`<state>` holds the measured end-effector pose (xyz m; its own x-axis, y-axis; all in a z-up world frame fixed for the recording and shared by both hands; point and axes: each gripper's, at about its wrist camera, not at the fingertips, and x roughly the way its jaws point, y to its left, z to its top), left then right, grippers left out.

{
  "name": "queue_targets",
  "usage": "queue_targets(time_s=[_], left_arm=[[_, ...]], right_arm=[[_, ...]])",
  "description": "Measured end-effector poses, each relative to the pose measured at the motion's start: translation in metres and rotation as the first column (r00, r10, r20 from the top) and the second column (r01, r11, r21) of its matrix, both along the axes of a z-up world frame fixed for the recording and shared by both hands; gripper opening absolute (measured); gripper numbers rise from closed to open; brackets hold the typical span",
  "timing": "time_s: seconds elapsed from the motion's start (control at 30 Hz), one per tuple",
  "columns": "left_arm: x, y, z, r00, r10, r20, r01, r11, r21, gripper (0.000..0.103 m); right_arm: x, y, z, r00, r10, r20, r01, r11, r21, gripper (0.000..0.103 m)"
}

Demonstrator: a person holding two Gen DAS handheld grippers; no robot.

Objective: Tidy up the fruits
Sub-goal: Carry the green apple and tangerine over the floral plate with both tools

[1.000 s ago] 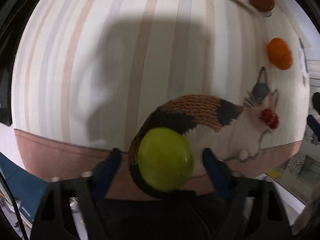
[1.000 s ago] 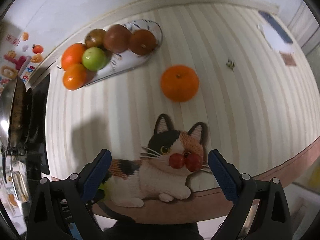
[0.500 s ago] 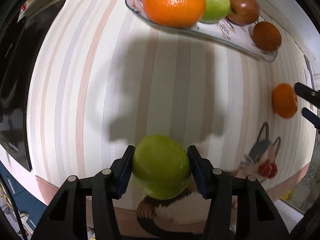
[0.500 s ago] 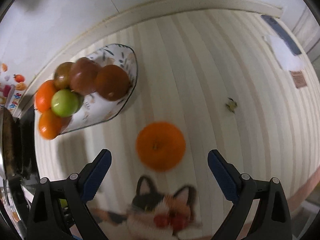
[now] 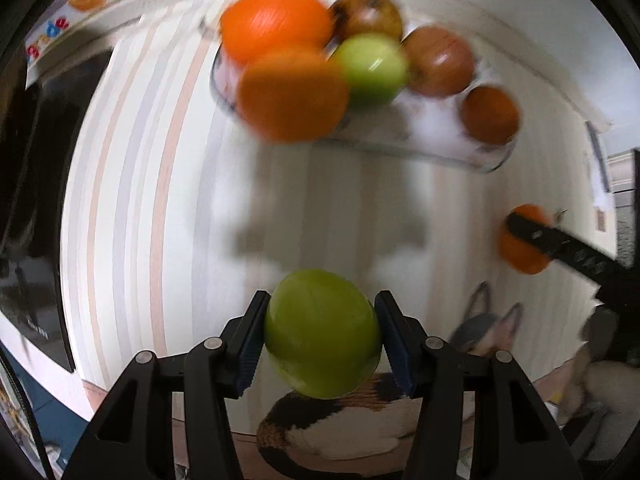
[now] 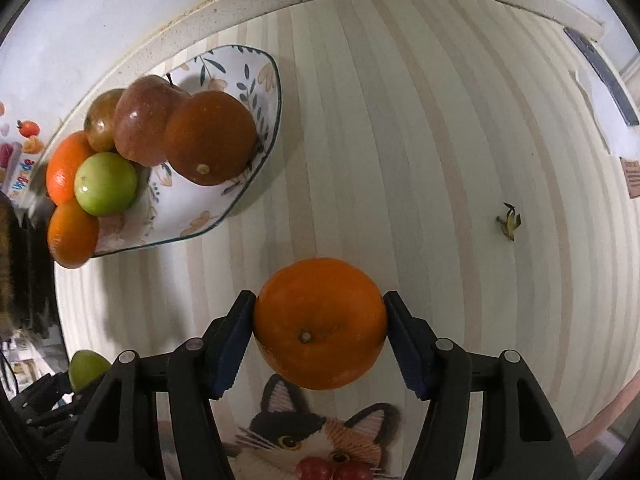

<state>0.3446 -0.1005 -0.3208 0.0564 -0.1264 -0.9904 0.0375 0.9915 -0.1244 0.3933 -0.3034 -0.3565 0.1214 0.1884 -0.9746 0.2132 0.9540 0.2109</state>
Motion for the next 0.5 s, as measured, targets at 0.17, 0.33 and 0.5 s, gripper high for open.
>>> queue_targets(time_s=[0.17,0.33,0.5], left_arm=[[0.016,-0.016,0.043,0.997,-0.023,0.070,0.026,0.998,-0.051,0.051],[0.063,-0.005,0.082,0.993,-0.018,0.114,0.030,0.994,-0.104,0.051],[0.133,0.020,0.090,0.993,-0.014,0.120,0.024,0.996,-0.086,0.051]], right_arm=[[0.017,-0.003,0.028,0.998,-0.009,0.060,0.005,0.999,0.051,0.067],[0.057,-0.006,0.064,0.992,-0.008,0.128,-0.006,0.994,0.105,0.067],[0.104,-0.005,0.071,0.988,0.001,0.153,-0.017,0.994,0.105,0.067]])
